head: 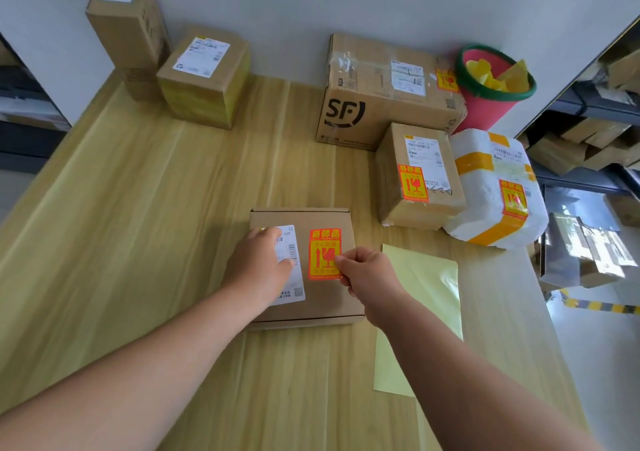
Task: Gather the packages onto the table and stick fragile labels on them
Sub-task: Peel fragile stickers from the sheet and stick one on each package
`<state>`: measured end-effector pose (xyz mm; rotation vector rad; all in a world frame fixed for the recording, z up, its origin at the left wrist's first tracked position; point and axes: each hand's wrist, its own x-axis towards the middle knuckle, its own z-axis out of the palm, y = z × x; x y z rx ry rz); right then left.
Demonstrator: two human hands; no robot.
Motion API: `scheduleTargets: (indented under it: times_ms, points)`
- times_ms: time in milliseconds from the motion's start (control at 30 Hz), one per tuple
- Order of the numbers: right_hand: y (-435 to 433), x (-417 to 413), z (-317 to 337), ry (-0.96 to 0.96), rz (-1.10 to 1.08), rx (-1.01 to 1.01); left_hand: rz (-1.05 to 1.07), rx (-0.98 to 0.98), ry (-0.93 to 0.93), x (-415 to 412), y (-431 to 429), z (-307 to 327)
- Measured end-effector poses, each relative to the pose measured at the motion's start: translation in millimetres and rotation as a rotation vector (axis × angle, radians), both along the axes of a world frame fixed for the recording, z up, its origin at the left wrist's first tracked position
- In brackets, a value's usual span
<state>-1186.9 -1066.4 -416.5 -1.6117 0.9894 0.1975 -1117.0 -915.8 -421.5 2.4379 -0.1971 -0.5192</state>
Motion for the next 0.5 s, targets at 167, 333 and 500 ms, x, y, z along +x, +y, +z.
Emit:
scheduleTargets:
  times_ms: [167,333,500]
  points:
    - [-5,10,-7,0.078,0.103,-0.088,-0.288,0.222,-0.137,2,7,-14]
    - [-5,18,-9,0.11,0.134,-0.09,-0.379,0.276,-0.156,3,12,-23]
    - [-3,21,-18,0.129,0.126,-0.097,-0.391,0.269,-0.171,5,12,-24]
